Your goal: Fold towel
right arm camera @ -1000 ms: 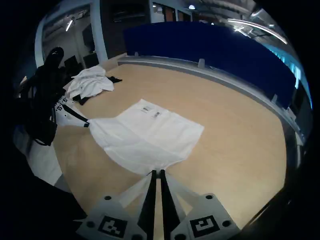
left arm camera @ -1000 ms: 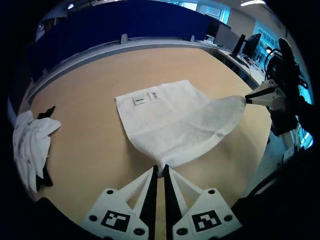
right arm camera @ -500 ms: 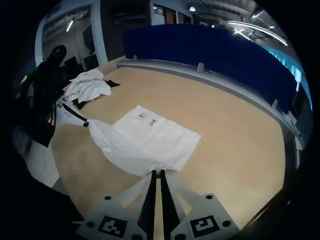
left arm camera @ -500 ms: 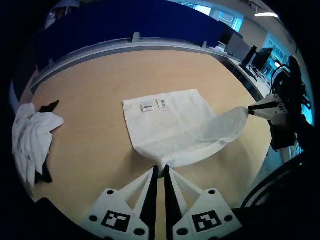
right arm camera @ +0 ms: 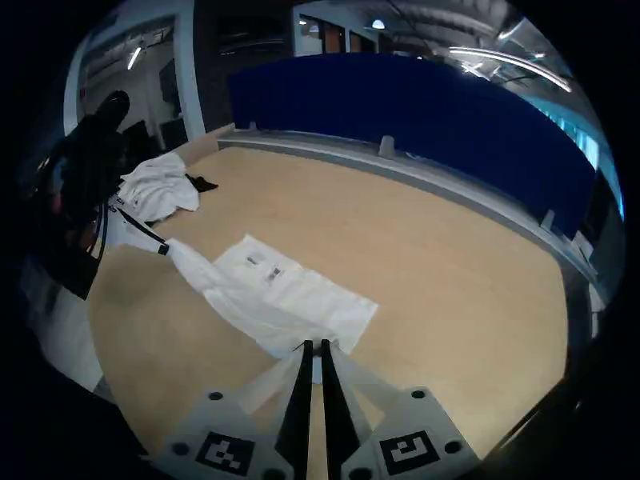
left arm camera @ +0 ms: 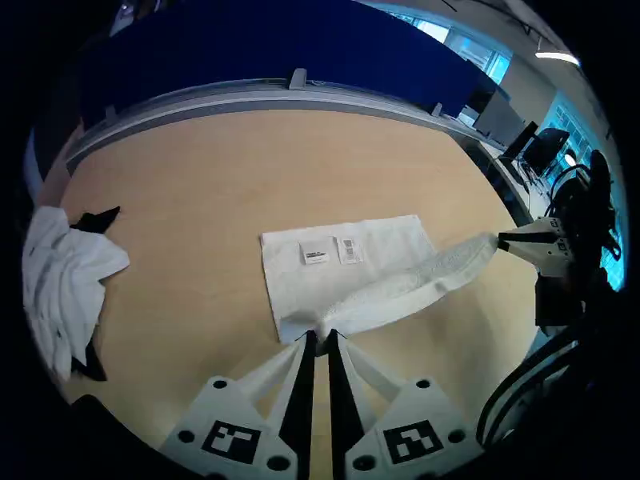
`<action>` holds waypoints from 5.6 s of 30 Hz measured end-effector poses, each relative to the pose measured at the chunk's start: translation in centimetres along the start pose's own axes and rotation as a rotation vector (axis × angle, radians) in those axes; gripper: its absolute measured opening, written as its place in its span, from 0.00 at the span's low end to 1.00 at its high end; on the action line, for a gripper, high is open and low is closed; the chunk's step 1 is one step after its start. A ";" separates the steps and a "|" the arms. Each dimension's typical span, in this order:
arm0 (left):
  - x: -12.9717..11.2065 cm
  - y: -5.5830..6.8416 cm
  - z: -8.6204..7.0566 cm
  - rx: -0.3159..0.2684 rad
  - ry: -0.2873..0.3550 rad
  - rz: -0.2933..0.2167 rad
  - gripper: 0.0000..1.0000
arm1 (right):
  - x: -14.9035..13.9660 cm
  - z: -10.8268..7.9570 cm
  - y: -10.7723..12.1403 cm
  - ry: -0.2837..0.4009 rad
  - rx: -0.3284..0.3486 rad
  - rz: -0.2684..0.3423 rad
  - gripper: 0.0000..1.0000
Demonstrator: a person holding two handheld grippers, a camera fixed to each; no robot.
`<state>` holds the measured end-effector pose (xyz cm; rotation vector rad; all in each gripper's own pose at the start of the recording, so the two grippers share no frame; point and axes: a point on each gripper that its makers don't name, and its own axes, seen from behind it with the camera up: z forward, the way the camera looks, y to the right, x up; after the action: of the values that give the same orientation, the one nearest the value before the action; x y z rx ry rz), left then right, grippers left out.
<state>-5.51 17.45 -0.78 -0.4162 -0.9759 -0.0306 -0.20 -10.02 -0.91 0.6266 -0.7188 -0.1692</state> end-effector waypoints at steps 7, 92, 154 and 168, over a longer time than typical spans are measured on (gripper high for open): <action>1.7 -1.2 2.5 0.017 0.007 0.054 0.11 | 0.1 2.5 1.6 -0.013 -0.003 0.013 0.07; 2.1 -8.9 5.8 0.177 0.066 0.093 0.77 | -2.8 7.9 4.6 -0.073 -0.118 0.111 0.93; -12.0 -7.7 -8.7 0.314 0.093 -0.044 0.91 | -10.4 6.8 0.0 -0.263 0.056 -0.111 0.43; -12.9 -7.7 -8.9 0.308 0.086 -0.056 0.91 | -10.2 7.0 0.7 -0.266 0.048 -0.102 0.04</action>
<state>-7.37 5.12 -13.04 -0.1034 -0.8900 0.0511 -12.53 -9.22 -2.17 0.6946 -0.9499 -0.3342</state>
